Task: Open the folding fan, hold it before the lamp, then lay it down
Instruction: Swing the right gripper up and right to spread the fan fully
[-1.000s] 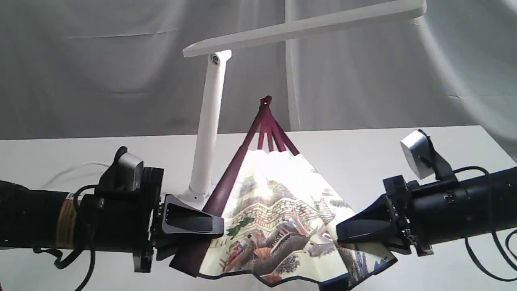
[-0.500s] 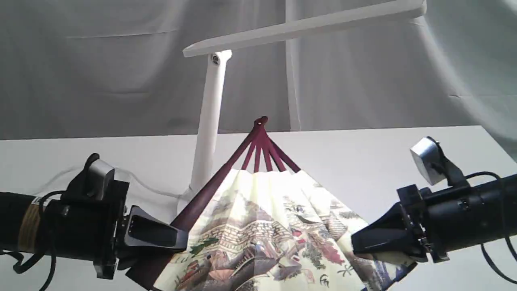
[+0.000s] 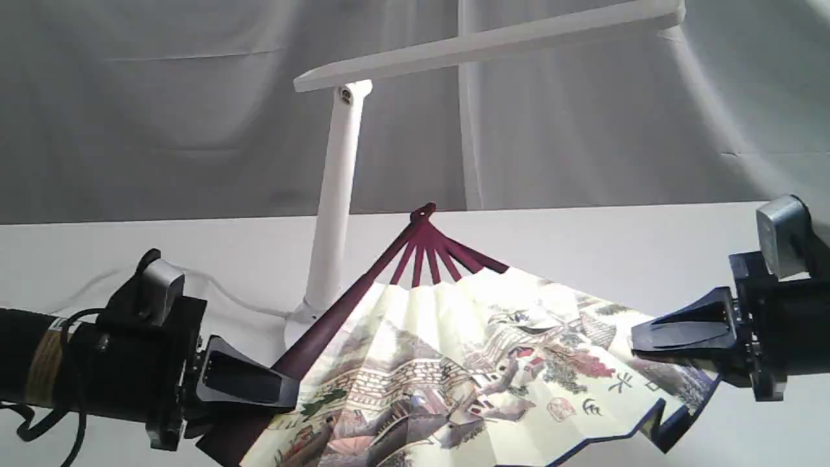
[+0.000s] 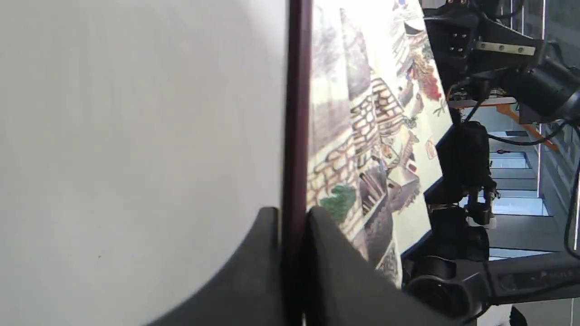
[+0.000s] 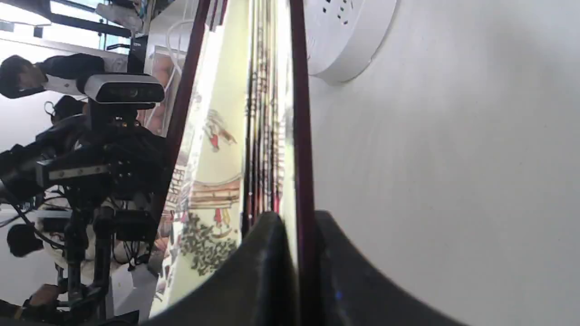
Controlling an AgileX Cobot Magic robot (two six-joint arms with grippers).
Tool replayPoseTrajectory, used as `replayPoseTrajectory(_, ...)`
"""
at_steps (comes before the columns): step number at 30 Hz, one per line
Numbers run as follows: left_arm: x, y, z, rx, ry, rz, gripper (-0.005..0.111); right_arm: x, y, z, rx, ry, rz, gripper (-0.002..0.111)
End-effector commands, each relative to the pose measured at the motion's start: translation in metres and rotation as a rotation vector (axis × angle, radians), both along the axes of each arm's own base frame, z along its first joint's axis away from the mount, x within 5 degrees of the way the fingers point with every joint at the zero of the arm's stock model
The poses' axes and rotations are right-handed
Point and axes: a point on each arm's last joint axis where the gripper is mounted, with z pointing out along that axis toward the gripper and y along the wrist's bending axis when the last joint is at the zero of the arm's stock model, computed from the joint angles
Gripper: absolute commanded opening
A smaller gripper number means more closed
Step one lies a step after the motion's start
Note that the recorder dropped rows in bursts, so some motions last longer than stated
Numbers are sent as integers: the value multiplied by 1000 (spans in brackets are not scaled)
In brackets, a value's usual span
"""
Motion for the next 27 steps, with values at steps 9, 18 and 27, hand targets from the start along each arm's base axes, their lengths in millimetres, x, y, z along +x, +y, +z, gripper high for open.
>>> replayPoseTrajectory(9,12,39,2,29,-3,143,0,13,-13,6,46,-42,-196,0)
replayPoseTrajectory(18,11,39,1,29,-1,142,0,25,-17,18,56,-100,-223,0)
replayPoseTrajectory(27,11,36,1,29,0,134,0,44,-26,32,-9,-152,-287,0)
